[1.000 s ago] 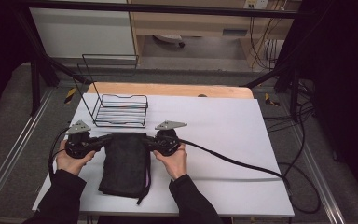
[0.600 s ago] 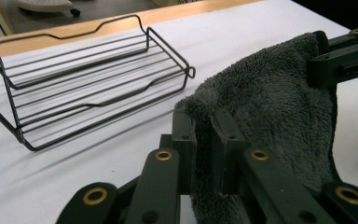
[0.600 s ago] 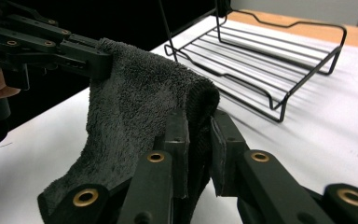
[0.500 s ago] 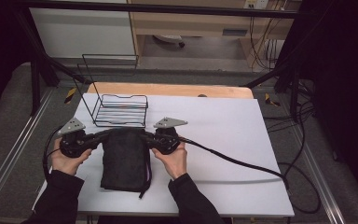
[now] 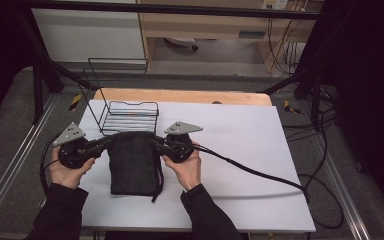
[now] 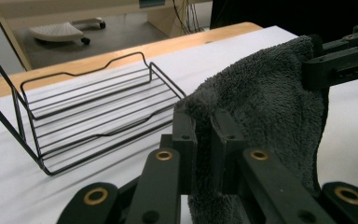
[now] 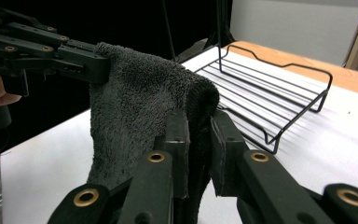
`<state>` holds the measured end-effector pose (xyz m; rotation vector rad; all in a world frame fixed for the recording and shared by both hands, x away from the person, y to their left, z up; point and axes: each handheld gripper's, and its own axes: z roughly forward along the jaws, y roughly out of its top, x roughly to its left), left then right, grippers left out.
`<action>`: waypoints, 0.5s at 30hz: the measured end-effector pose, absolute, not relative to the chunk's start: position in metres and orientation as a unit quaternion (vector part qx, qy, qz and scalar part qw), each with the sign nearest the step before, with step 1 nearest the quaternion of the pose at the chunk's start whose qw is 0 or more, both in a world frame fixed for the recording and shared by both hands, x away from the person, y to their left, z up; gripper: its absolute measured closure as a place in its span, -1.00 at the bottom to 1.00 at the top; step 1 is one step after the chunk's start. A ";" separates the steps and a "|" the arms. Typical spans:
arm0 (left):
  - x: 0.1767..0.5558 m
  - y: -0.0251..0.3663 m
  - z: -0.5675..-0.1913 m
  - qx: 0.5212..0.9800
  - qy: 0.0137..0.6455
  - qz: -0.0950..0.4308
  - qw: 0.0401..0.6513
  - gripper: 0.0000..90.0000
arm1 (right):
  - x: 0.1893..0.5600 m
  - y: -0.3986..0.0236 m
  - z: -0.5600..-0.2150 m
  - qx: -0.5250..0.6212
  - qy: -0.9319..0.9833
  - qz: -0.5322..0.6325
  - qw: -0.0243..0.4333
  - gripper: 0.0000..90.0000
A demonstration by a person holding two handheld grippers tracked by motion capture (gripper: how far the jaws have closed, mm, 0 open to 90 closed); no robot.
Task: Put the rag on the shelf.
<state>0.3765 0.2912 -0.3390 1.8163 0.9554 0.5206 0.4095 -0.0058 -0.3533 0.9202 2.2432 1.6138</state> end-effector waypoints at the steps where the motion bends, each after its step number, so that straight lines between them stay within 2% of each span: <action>1: 0.376 0.291 -0.338 0.747 0.392 0.213 0.493 0.81 | 0.409 -0.006 -0.351 0.311 0.765 0.552 0.116 0.77; 15: 0.365 0.290 -0.314 0.726 0.375 0.243 0.522 0.81 | 0.405 -0.010 -0.327 0.289 0.749 0.578 0.146 0.78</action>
